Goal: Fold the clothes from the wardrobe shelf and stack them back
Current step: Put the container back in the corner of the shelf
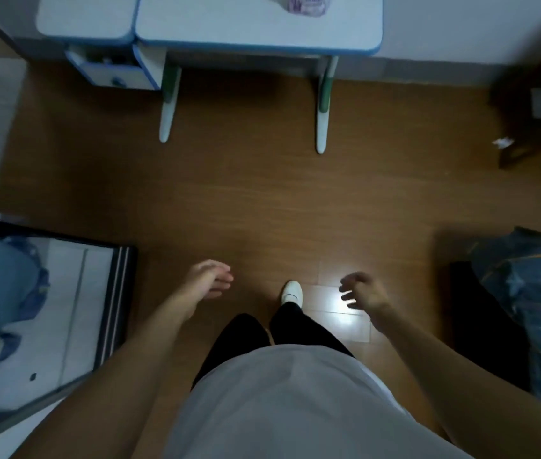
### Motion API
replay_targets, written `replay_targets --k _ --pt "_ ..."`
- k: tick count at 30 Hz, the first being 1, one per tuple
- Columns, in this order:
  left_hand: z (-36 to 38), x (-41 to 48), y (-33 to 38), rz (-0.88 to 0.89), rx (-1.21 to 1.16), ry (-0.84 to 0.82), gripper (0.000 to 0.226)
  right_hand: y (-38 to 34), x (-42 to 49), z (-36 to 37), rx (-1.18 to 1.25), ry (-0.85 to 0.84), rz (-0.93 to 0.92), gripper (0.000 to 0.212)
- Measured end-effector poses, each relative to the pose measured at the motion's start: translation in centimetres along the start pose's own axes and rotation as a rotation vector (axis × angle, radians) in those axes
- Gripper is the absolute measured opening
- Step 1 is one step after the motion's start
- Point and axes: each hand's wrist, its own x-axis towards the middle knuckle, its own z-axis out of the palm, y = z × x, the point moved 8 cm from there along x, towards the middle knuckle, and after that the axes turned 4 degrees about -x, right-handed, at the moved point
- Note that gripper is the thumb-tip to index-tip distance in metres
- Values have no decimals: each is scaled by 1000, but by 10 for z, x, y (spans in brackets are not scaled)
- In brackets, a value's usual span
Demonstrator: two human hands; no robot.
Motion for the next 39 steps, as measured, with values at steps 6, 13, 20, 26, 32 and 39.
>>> replay_targets --k 6,13,20,26,32,39 --pt "-46 45 -17 -198 -7 64 17 -199 46 1 103 -18 -243 9" --pt "-73 117 67 -218 -35 31 16 -305 103 1 58 29 -254 15" --pt "-64 184 255 -25 42 -72 20 -302 136 -17 -11 144 -38 21" --pt "-14 222 446 308 146 -114 21 -302 149 -44 7 195 100 16" --pt "52 251 622 783 473 11 50 -366 190 -67 35 153 50 16" --pt "119 308 697 755 1025 48 101 -527 229 -109 150 64 -274 19"
